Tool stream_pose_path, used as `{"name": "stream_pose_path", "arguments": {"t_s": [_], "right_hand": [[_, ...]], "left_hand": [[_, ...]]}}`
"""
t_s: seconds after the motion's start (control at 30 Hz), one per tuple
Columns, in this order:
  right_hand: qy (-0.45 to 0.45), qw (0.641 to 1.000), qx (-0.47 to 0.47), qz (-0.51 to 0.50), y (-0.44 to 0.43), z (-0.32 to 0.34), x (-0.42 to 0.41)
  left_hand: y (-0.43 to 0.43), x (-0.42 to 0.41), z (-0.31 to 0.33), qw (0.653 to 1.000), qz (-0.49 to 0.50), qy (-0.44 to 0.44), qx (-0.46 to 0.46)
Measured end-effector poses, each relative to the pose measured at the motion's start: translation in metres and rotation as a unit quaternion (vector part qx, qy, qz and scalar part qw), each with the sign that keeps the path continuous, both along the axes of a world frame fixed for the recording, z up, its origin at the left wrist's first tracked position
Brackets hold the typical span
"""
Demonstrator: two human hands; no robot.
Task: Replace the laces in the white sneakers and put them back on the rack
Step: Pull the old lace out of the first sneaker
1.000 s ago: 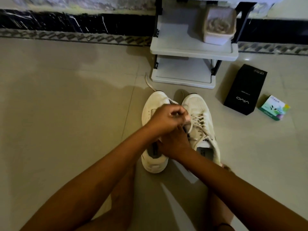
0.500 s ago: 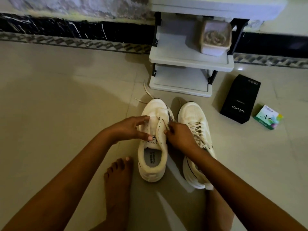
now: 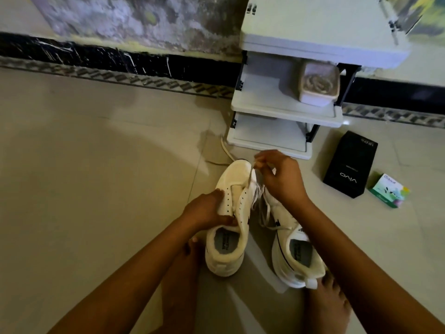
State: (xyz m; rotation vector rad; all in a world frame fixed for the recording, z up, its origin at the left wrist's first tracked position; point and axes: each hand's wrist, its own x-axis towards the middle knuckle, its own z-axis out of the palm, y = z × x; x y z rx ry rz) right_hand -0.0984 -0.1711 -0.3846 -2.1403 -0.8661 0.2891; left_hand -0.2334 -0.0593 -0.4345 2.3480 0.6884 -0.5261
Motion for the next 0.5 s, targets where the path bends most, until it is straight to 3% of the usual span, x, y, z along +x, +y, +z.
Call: {"name": "stream_pose_path", "arguments": {"t_s": [0.03,0.1,0.2,0.27,0.33,0.4,0.43,0.5], "right_hand": [[0.085,0.994,0.059,-0.033,0.003,0.009,-0.001],[0.292,0.941,0.159,-0.056,0.012,0.029,-0.004],[0.546,0.795,0.258,-0.051,0.017,0.035,-0.008],[0.633,0.711,0.289,-0.106,0.015,0.023,-0.010],[0.671,0.663,0.276,-0.185,0.008,0.007,-0.010],[0.672,0.663,0.229,-0.237,0.001,-0.007,-0.005],[0.662,0.682,0.195,-0.241,-0.002,-0.014,-0.004],[0.611,0.753,0.101,-0.221,-0.004,-0.023,-0.004]], "left_hand": [[-0.001,0.001,-0.003,1.000,0.000,-0.002,0.009],[-0.002,0.001,-0.007,1.000,0.000,-0.009,0.026],[-0.001,0.001,-0.010,1.000,-0.001,-0.011,0.017],[-0.001,0.000,-0.010,1.000,0.001,-0.020,0.011],[-0.002,-0.001,-0.011,0.999,0.005,-0.031,0.009],[-0.002,-0.001,-0.012,0.999,0.006,-0.036,0.006],[-0.002,-0.001,-0.012,0.999,0.006,-0.040,0.003],[-0.002,-0.002,-0.013,0.999,0.008,-0.043,-0.001]]}}
